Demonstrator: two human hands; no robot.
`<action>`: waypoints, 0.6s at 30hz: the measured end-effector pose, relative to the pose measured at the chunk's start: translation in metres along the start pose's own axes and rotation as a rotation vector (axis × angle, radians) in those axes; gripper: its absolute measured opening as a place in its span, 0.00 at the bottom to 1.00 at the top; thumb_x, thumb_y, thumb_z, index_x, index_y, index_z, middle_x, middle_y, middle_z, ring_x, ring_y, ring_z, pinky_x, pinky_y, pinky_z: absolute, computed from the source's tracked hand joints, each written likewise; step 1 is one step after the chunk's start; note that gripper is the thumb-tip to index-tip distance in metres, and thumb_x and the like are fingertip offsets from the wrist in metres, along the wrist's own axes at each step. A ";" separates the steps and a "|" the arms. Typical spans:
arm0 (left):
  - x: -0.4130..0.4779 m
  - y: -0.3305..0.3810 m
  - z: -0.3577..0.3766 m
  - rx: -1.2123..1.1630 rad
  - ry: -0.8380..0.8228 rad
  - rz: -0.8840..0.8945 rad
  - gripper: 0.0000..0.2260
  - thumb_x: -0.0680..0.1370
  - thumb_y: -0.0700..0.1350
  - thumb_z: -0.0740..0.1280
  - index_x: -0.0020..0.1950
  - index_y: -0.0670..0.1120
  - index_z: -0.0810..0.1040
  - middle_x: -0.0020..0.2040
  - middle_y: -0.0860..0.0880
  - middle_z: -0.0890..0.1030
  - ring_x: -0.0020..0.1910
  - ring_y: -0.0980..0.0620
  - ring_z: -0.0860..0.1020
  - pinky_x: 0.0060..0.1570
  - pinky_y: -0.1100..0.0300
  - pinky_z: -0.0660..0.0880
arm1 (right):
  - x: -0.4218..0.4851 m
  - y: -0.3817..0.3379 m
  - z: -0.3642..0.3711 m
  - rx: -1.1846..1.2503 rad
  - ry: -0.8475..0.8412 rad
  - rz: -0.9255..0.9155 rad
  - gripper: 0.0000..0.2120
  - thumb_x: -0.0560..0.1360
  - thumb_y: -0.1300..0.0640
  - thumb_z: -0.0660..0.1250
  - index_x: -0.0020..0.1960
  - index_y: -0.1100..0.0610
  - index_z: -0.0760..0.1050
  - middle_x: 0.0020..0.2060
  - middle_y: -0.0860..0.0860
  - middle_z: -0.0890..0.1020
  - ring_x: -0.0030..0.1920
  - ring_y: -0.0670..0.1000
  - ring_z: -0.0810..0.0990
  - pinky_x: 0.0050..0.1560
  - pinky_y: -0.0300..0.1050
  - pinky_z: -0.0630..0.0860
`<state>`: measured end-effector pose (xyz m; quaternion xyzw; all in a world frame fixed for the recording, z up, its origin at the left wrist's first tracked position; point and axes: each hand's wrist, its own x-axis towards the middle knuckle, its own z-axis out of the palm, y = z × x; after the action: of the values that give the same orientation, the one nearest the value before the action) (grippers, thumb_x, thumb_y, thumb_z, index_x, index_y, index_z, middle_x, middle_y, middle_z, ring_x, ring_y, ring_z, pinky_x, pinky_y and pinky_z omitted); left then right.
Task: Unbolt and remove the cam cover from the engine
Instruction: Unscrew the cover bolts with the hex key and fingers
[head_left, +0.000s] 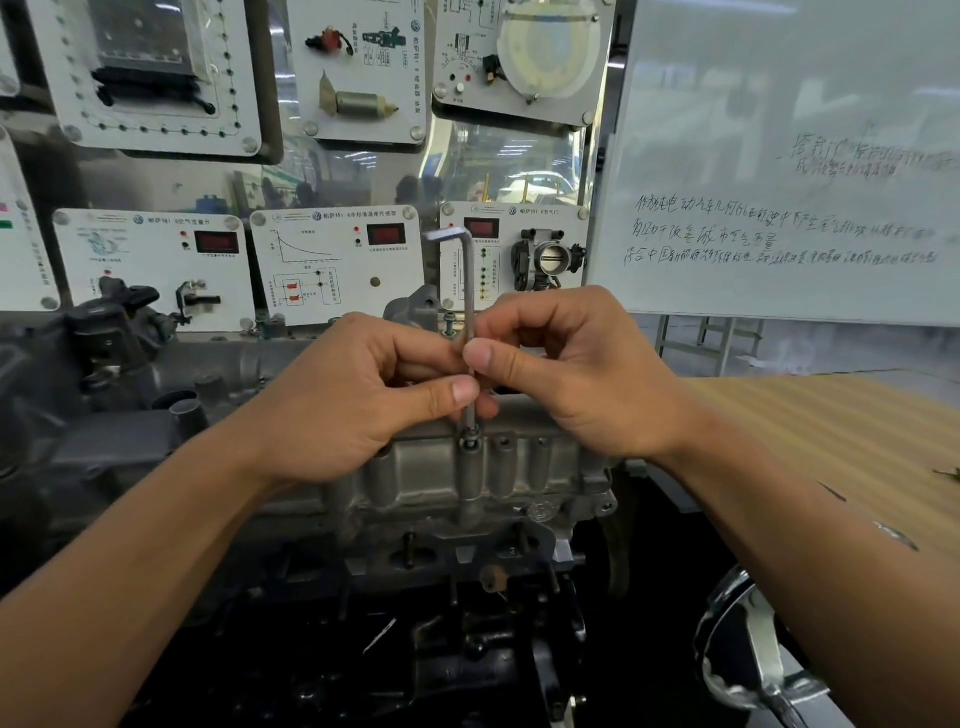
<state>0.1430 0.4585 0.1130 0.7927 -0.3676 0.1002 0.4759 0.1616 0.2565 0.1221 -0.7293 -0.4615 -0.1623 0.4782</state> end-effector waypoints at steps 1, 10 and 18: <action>0.000 0.000 0.001 0.003 0.010 -0.005 0.07 0.75 0.46 0.70 0.49 0.49 0.87 0.46 0.51 0.87 0.49 0.54 0.85 0.55 0.65 0.78 | 0.000 0.000 0.000 0.009 0.001 -0.001 0.04 0.78 0.64 0.68 0.46 0.61 0.81 0.34 0.56 0.83 0.38 0.56 0.83 0.47 0.48 0.80; 0.003 -0.003 0.006 0.078 0.124 0.029 0.12 0.70 0.51 0.74 0.47 0.44 0.84 0.42 0.49 0.87 0.44 0.51 0.86 0.53 0.56 0.81 | 0.001 0.003 0.004 0.039 0.177 -0.031 0.08 0.73 0.59 0.75 0.43 0.65 0.83 0.36 0.65 0.83 0.37 0.70 0.80 0.35 0.66 0.77; 0.003 -0.006 0.006 0.099 0.154 0.036 0.09 0.69 0.53 0.75 0.43 0.49 0.83 0.39 0.50 0.86 0.40 0.52 0.85 0.47 0.58 0.82 | 0.001 0.003 0.003 0.015 0.177 -0.024 0.03 0.72 0.61 0.76 0.42 0.60 0.82 0.35 0.64 0.81 0.34 0.65 0.77 0.34 0.60 0.75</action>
<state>0.1480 0.4535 0.1074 0.7983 -0.3389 0.1875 0.4611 0.1639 0.2592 0.1192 -0.7030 -0.4273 -0.2285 0.5206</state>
